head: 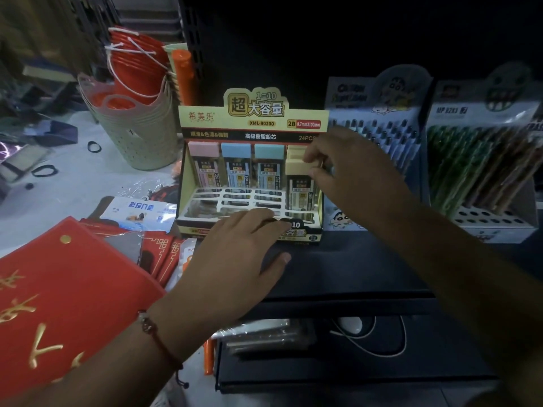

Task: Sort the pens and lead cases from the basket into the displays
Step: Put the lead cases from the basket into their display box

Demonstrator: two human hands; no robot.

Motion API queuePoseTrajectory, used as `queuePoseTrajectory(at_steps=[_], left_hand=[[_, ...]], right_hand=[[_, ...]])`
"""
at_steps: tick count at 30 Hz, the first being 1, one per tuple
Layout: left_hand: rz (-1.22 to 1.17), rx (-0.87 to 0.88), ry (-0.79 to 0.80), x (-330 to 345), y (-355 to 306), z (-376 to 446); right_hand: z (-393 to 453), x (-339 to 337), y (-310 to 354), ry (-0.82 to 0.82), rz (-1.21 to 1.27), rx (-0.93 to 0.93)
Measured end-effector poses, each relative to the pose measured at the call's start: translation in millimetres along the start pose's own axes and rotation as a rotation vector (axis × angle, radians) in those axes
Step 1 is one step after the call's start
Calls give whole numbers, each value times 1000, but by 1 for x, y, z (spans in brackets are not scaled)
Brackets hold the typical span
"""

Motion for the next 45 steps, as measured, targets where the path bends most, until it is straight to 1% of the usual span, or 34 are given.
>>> queuePoseTrajectory(at_steps=[5, 8, 12, 14, 17, 20, 23, 24, 26, 28, 30, 34, 36, 38, 39, 41, 44, 45], left_hand=[[27, -10, 4, -5, -6, -3], [-14, -4, -25, -16, -12, -1], [-67, -5, -80, -32, -25, 4], [-66, 23, -82, -34, -46, 2], [-54, 98, -40, -27, -97, -4], [-61, 216, 92, -9, -168, -12], [-80, 371, 230, 5, -248, -36], [-108, 411, 252, 6, -273, -47], [-141, 521, 245, 5, -323, -74], [-180, 645, 263, 6, -373, -108], [-229, 744, 318, 14, -416, -141], [-249, 931, 405, 46, -482, -196], [-230, 1016, 476, 71, -510, -222], [-163, 1084, 539, 104, -532, -243], [-122, 1114, 560, 122, -540, -252], [-25, 1155, 580, 159, -550, -267], [77, 1176, 566, 205, -556, -280], [111, 1179, 546, 216, -557, -281]], right_hand=[[-8, -4, 2, 56, -12, -1], [-17, -17, 7, 96, -16, 6], [-50, -49, 9, 169, -38, 61], [-76, -65, 6, 232, -54, 130], [-128, -96, -4, 304, -116, 268], [-199, -139, -10, 308, -192, 406], [-282, -190, -9, 263, -253, 550], [-310, -208, -5, 237, -280, 599], [-365, -241, 5, 193, -325, 715], [-420, -264, 16, 182, -355, 828], [-474, -278, 23, 190, -365, 936], [-585, -268, 22, 248, -347, 1133], [-639, -245, 12, 284, -282, 1244], [-684, -220, 2, 340, -198, 1357], [-702, -206, -3, 359, -156, 1386], [-729, -177, -13, 403, -63, 1439], [-766, -133, -31, 409, 75, 1528], [-779, -115, -38, 388, 148, 1559]])
Point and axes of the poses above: each hand's wrist, its own z-axis towards the middle knuckle, its own x-axis out of the palm, y = z × x, the point moved 7 cm from there along z, towards the middle knuckle, and after that the axes turned 14 degrees about -x, right-handed, at the moved point
